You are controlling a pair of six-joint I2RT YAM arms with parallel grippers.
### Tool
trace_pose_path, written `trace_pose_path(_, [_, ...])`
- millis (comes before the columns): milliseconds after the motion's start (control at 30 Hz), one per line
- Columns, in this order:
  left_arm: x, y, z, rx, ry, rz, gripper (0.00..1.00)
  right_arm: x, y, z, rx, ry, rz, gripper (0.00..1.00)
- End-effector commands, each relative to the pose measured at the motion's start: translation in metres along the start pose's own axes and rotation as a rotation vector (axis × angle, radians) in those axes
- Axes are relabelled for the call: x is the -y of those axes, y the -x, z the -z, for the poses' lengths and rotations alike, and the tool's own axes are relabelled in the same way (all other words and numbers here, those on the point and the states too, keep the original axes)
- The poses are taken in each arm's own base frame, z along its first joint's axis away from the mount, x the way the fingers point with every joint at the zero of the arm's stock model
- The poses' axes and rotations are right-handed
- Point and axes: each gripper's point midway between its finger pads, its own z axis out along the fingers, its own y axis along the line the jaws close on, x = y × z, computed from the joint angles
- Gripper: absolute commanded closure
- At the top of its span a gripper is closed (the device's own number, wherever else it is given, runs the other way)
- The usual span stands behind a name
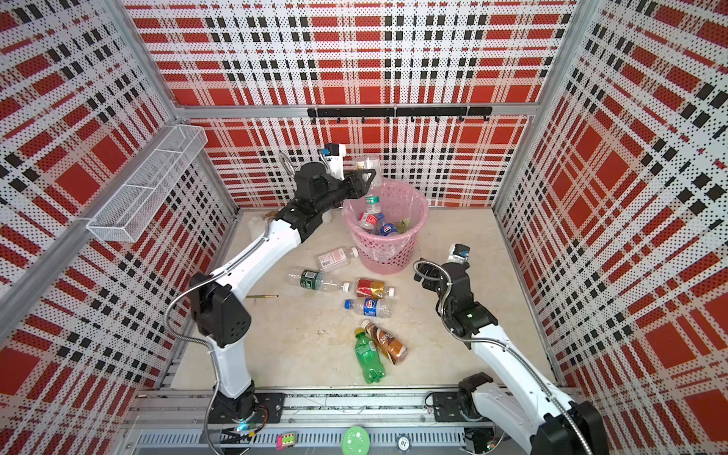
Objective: Throw the plastic bottles in the bin
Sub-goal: Throw the plastic bottle into the trash bin, then pick up the plastic bottle from the bottom-center of the table.
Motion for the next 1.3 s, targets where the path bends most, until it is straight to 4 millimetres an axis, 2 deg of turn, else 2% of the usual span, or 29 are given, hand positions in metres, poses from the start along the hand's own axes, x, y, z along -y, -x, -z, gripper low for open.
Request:
trace_pose_path(0, [0.014,0.010,-0.009,0.012,-0.058,-0.001,0.46,0.002,0.000,0.000,0.010,0.003,-0.010,0.00])
trace_pose_path(133, [0.012,0.004,-0.019,-0.005,-0.068,0.013,0.46,0.002,-0.002,-0.001,0.005,0.001,-0.006,0.00])
trace_pose_path(300, [0.010,-0.001,-0.021,-0.017,-0.062,0.021,0.44,0.003,-0.004,-0.004,-0.001,0.000,-0.011,0.00])
trace_pose_path(333, [0.009,-0.003,-0.021,-0.021,-0.059,0.019,0.37,0.002,-0.004,-0.005,-0.001,0.003,-0.011,0.00])
trace_pose_path(400, [0.011,-0.005,-0.020,-0.025,-0.059,0.013,0.01,0.002,-0.004,-0.005,-0.002,0.002,-0.011,0.00])
trace_pose_path(600, [0.018,0.011,-0.007,0.018,-0.047,-0.014,0.01,0.002,-0.003,-0.004,-0.001,-0.001,0.003,0.00])
trace_pose_path(733, [0.029,0.035,0.022,0.081,-0.036,-0.037,0.01,0.002,0.000,-0.003,0.004,-0.007,0.007,0.00])
trace_pose_path(800, [0.031,0.046,0.047,0.121,-0.008,-0.057,0.01,0.001,0.000,-0.004,0.001,-0.005,0.008,0.00])
trace_pose_path(900, [0.029,0.047,0.091,0.146,0.072,-0.102,0.01,-0.002,-0.002,-0.007,-0.016,0.006,0.016,0.00])
trace_pose_path(967, [0.017,0.036,0.126,0.138,0.155,-0.117,0.01,-0.003,-0.004,-0.009,-0.027,0.011,0.020,0.00])
trace_pose_path(1033, [0.000,0.012,0.164,0.118,0.253,-0.121,0.01,-0.004,-0.005,-0.011,-0.032,0.016,0.018,0.00])
trace_pose_path(1133, [-0.038,-0.048,0.226,0.057,0.411,-0.061,0.01,-0.005,-0.007,-0.015,-0.037,0.023,0.011,0.00])
trace_pose_path(1267, [-0.092,-0.153,0.299,-0.098,0.599,0.076,0.01,-0.009,-0.008,-0.018,-0.047,0.037,0.003,0.00])
